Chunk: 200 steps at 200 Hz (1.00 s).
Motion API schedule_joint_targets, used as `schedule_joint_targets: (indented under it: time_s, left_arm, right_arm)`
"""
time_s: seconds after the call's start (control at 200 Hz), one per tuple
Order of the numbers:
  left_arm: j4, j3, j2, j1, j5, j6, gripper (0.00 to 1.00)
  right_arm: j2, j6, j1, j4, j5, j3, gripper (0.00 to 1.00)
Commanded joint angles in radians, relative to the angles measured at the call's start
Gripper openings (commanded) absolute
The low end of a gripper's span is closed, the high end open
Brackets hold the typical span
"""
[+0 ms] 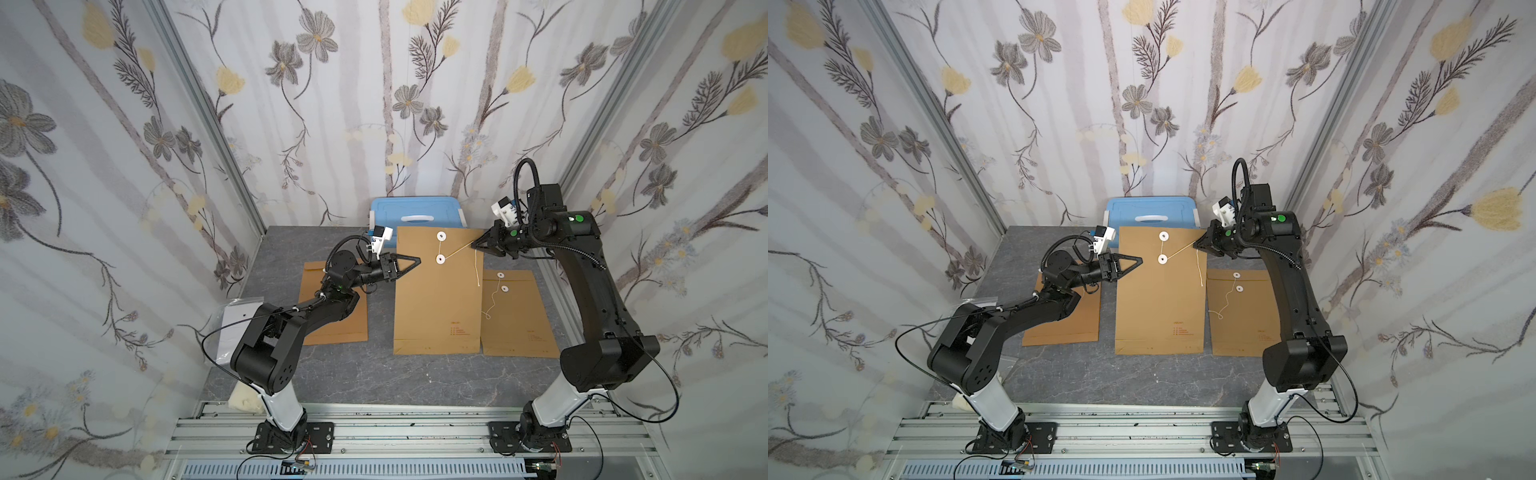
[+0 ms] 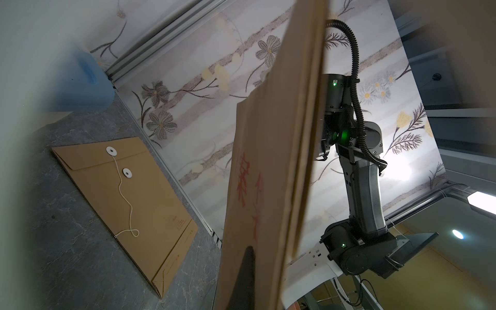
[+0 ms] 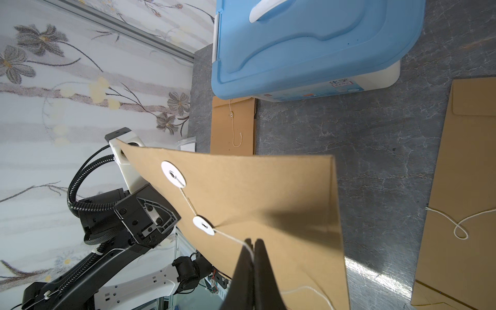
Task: Close the mouth of the file bag
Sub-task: Close the file bag.
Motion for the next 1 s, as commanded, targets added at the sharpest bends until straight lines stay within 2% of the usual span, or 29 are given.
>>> schedule_joint_targets:
  time_s: [0.0, 0.195, 0.575, 0.994]
  left_arm:
    - [0.022, 0.013, 0.0, -0.005, 0.029, 0.002, 0.0]
    - [-0.056, 0.03, -0.002, -0.022, 0.044, 0.045, 0.0]
    - [-0.086, 0.028, -0.012, -0.044, 0.066, 0.082, 0.0]
    - [-0.15, 0.042, -0.018, -0.06, 0.072, 0.123, 0.0]
  right_arm:
    - [0.012, -0.022, 0.001, -0.003, 0.017, 0.028, 0.0]
    - [0.022, -0.016, 0.024, -0.005, 0.052, 0.061, 0.0]
    - [0.076, -0.026, 0.085, -0.075, 0.158, 0.2, 0.0]
    - [0.164, -0.021, 0.146, -0.121, 0.156, 0.337, 0.0]
